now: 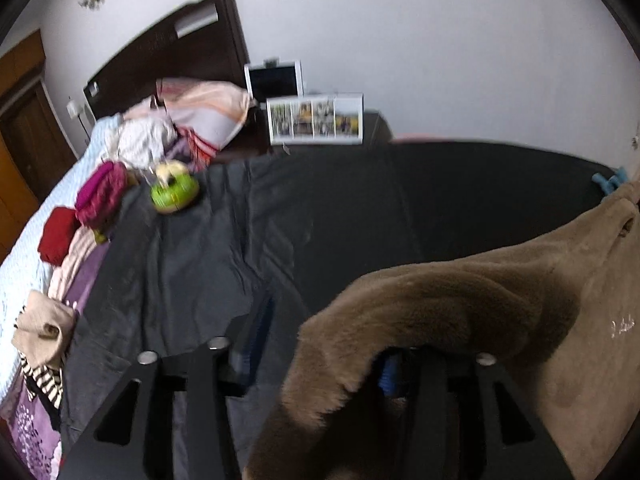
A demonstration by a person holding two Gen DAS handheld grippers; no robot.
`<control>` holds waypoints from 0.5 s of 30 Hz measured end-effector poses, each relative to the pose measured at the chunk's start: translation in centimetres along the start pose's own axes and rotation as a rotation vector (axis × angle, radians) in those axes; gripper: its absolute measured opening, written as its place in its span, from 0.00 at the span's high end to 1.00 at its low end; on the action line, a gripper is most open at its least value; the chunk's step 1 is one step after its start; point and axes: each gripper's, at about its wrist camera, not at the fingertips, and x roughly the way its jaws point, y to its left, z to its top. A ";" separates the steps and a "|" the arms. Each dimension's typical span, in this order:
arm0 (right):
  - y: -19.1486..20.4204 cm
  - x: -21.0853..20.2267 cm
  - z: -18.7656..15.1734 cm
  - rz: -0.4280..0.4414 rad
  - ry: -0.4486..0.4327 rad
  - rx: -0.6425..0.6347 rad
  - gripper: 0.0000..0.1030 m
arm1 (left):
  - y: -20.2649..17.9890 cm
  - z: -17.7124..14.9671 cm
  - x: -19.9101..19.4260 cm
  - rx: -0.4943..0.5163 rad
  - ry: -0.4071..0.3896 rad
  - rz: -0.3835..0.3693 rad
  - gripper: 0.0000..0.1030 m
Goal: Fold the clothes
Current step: 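Lower the held brown fleece onto the black bed sheet with both grippers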
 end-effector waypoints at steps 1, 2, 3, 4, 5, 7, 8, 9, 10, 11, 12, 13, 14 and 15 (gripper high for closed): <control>0.4 0.9 0.0 0.013 0.023 0.001 0.81 | -0.1 -0.1 0.7 -0.001 0.016 0.002 0.40; 0.8 1.8 0.2 0.025 0.042 0.001 0.81 | -0.1 -0.1 1.4 -0.002 0.035 0.000 0.37; 0.7 2.0 0.2 0.037 0.060 0.002 0.81 | -0.1 -0.1 2.1 -0.007 0.059 -0.002 0.34; 0.7 2.4 -0.1 0.048 0.076 0.003 0.80 | -0.1 -0.1 2.7 -0.013 0.083 -0.002 0.33; 0.8 2.7 -0.3 0.051 0.088 0.000 0.78 | 0.0 -0.1 3.4 -0.021 0.104 -0.005 0.33; 1.1 3.3 -0.5 0.061 0.115 -0.014 0.74 | 0.0 -0.1 4.0 -0.039 0.133 -0.015 0.32; 1.3 3.6 -0.6 0.066 0.126 -0.021 0.70 | 0.1 -0.1 4.2 -0.047 0.143 -0.022 0.31; 1.4 3.7 -0.5 0.070 0.131 -0.026 0.61 | 0.2 0.0 4.3 -0.057 0.150 -0.032 0.30; 1.6 3.9 -0.5 0.075 0.136 -0.032 0.49 | 0.4 0.1 4.4 -0.071 0.158 -0.045 0.29; 1.7 3.8 -0.4 0.079 0.136 -0.033 0.34 | 0.7 0.2 4.4 -0.086 0.167 -0.059 0.28; 1.6 3.5 -0.3 0.082 0.124 -0.028 0.30 | 0.9 0.2 4.4 -0.103 0.176 -0.078 0.28; 1.6 3.1 -0.1 0.085 0.112 -0.020 0.30 | 1.4 0.3 4.4 -0.130 0.187 -0.106 0.28; 1.4 2.7 0.1 0.089 0.106 -0.011 0.30 | 1.8 0.3 4.4 -0.155 0.195 -0.131 0.28; 1.2 2.3 0.3 0.095 0.098 -0.001 0.30 | 2.1 0.3 4.3 -0.171 0.198 -0.149 0.28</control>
